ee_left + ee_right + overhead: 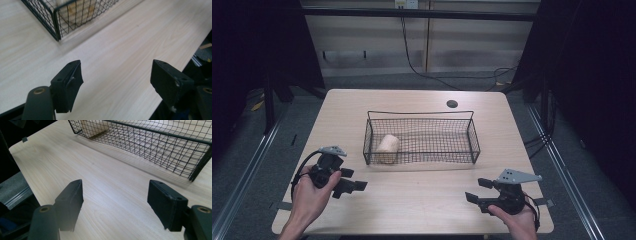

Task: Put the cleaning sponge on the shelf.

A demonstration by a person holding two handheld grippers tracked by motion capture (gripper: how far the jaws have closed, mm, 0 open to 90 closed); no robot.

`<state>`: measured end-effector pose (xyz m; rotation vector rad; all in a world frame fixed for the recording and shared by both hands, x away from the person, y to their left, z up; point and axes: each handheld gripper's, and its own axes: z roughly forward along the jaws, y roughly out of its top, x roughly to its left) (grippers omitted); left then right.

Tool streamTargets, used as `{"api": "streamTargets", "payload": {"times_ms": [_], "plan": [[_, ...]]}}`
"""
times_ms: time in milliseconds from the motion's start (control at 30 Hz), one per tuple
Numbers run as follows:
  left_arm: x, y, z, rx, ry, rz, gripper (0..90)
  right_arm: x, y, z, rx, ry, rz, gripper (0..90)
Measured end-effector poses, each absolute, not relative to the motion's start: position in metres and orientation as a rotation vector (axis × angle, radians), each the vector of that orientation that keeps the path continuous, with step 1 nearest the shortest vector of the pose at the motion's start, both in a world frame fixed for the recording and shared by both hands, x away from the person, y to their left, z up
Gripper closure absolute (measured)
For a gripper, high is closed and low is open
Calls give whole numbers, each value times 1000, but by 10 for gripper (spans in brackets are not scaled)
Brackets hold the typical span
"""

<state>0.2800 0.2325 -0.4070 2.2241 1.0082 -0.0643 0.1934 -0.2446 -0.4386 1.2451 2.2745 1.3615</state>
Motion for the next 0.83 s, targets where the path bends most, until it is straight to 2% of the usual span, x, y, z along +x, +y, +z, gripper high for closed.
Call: {"api": "streamTargets", "payload": {"times_ms": [100, 200, 267, 367, 533, 600, 833], "plan": [[272, 244, -415, 2169, 1025, -105, 253, 194, -245, -439, 1244, 2273, 1354, 289], [264, 254, -421, 2171, 1071, -32, 243, 193, -245, -440, 1243, 2275, 1348, 287], [259, 259, -426, 2129, 1073, -61, 214, 193, -245, -439, 1250, 2274, 1348, 287], [250, 260, -435, 2172, 1073, -9, 214, 194, -244, -440, 1256, 2275, 1345, 286], [238, 269, -446, 2130, 1075, -6, 214, 194, -244, -440, 1254, 2268, 1345, 281], [235, 272, -450, 2078, 1078, -56, 203, 195, -244, -441, 1254, 2265, 1343, 279], [224, 280, -459, 2069, 1098, -81, 202, 198, -245, -444, 1283, 2250, 1317, 277]]}}
